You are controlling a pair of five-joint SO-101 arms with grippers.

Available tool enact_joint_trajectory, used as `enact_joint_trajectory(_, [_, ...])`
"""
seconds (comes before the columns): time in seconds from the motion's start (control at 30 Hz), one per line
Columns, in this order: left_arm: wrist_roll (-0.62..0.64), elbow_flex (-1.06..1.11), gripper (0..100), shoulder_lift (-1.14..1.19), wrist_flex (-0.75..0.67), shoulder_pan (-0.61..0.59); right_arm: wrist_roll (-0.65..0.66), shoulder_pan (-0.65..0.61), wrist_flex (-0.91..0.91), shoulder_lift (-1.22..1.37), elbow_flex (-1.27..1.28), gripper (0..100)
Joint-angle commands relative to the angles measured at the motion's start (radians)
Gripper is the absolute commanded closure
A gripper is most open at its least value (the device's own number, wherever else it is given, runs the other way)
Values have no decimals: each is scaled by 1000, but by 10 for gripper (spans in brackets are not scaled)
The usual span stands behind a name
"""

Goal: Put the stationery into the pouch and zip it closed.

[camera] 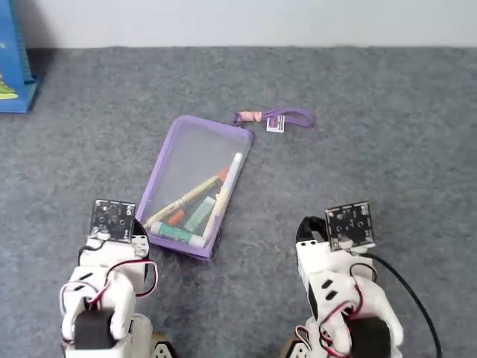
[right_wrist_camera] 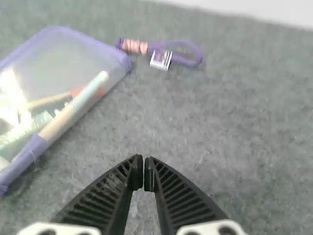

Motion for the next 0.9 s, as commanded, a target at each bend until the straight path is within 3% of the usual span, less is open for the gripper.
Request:
enact_joint_trajectory(0.0, [-6, 53, 974, -12, -74, -2, 11, 13, -45, -1, 48, 991])
enact_joint_trajectory(0.17, [-8, 182, 957, -6, -175, -2, 11, 13, -165, -8, 229, 991])
enact_joint_trajectory(0.33, [-5, 177, 959, -9, -178, -8, 11, 13, -272, -8, 362, 991])
enact_joint_trajectory(0.53, [-3, 179, 960, -8, -157, -8, 9, 12, -248, -8, 368, 991])
enact_joint_trajectory(0.87, [-8, 179, 960, -8, 9, -8, 11, 13, -36, -8, 367, 991])
